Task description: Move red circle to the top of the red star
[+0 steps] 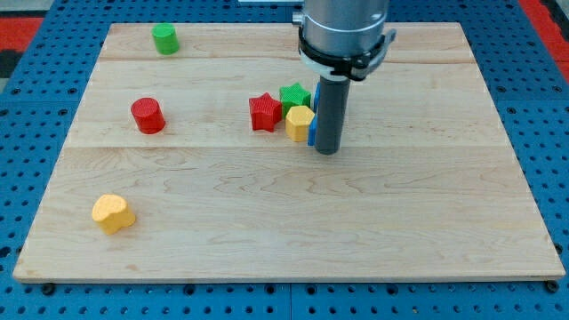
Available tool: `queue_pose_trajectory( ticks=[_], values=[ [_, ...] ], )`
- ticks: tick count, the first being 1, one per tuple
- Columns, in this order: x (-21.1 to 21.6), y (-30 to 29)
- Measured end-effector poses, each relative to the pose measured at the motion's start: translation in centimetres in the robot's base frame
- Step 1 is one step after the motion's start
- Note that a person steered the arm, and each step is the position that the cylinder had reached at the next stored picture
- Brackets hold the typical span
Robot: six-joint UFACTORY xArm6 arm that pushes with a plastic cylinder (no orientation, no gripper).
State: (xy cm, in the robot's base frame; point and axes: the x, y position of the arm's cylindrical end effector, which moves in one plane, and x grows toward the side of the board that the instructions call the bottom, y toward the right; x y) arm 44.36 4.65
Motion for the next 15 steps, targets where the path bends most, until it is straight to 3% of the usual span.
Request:
queue_pose_trajectory(
  ticks=[3, 4, 6, 7, 9, 10, 12, 15],
  values=[
    [-1.6, 0.3],
    [2.1, -3.8],
    [9.4, -17.3],
    [11.6, -24.0],
    [12.3, -30.6],
    [11.3, -32.1],
    [7.0, -28.4],
    [-2.1, -27.0]
  ],
)
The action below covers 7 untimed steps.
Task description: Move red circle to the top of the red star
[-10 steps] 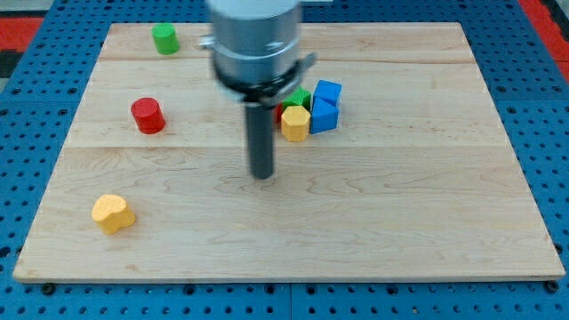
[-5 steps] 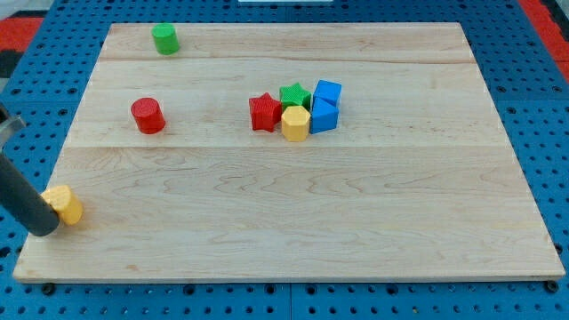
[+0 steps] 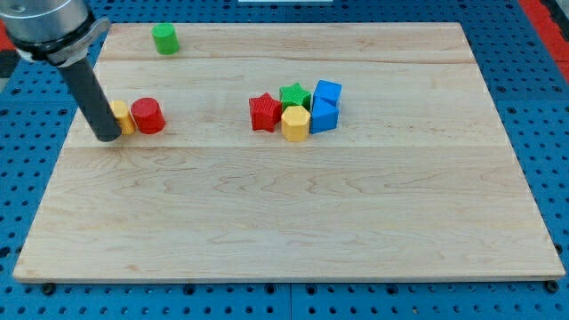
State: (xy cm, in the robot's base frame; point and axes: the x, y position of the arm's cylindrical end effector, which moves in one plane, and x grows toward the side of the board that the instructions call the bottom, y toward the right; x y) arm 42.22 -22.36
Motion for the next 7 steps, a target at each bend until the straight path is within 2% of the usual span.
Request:
queue_pose_trajectory(
  ticks=[1, 4, 6, 7],
  values=[
    [-1.3, 2.7],
    [-8.6, 8.2],
    [-10.0, 10.9],
    [-12.4, 12.9]
  ],
)
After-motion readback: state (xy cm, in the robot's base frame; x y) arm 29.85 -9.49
